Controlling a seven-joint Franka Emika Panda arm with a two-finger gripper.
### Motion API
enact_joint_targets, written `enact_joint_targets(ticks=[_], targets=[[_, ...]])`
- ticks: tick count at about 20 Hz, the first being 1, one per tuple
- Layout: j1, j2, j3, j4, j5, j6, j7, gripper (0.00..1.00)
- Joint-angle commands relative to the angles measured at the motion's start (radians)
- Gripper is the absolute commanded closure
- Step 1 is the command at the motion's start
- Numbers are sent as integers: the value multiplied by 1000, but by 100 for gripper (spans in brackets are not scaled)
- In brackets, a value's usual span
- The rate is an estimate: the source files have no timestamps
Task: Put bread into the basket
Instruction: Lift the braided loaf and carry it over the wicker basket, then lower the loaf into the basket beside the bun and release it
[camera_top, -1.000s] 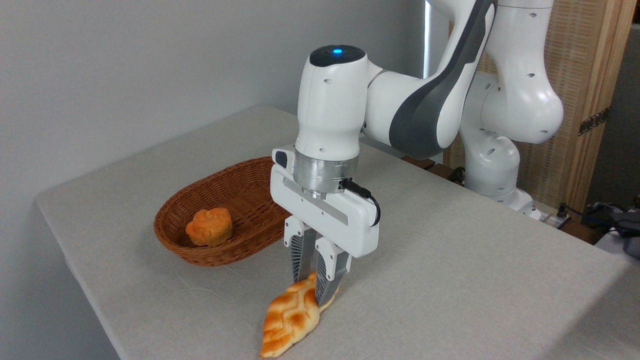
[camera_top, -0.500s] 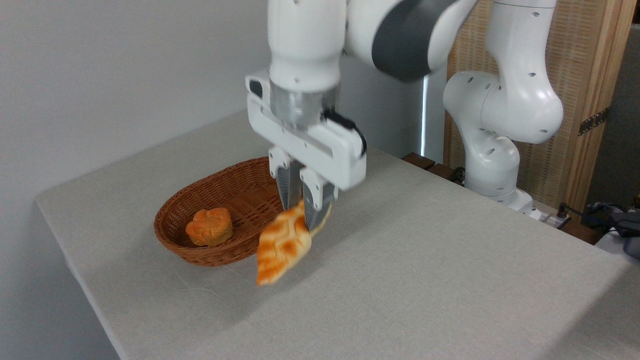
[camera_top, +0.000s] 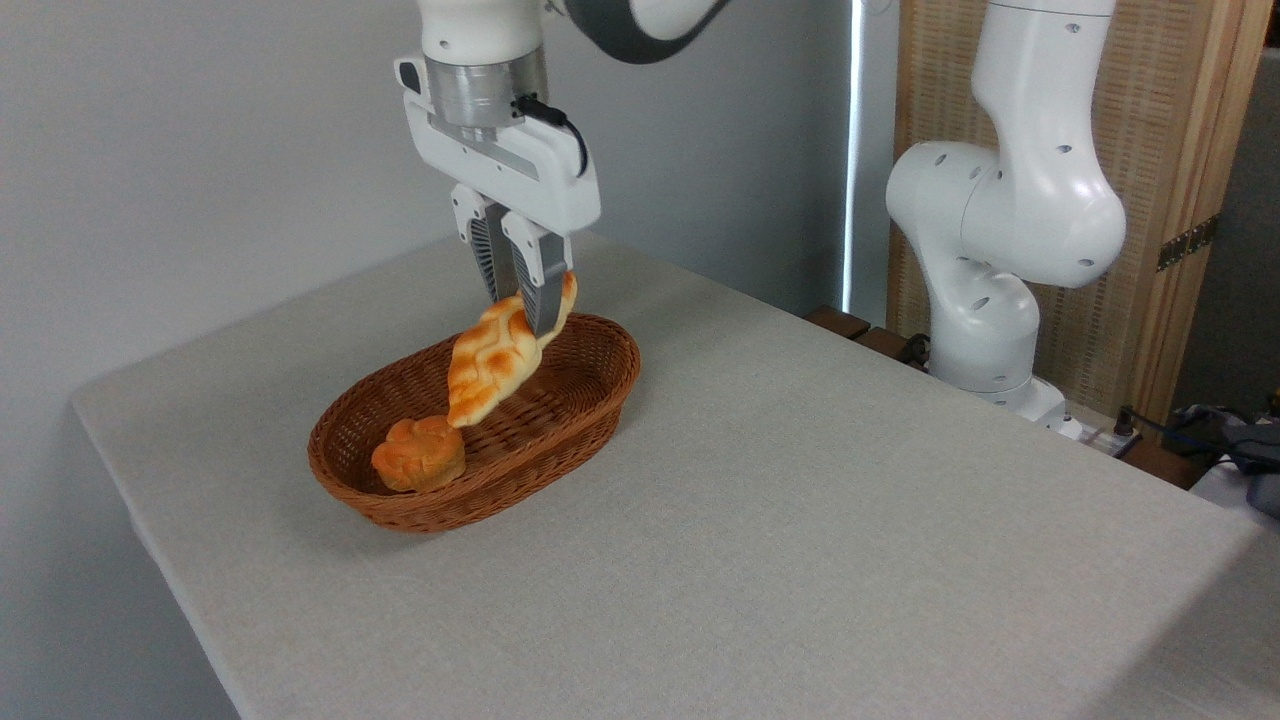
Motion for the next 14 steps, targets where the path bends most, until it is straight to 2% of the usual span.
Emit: enact_joint_targets(ticks=[1, 3, 6, 9, 14], targets=[[7, 9, -53, -16, -15, -12, -27, 60], [7, 13, -62, -33, -15, -11, -26, 60], [7, 35, -78, -48, -5, 12, -23, 53], [8, 47, -78, -54, -4, 20, -23, 38], [10, 73, -78, -53, -4, 38, -24, 28]])
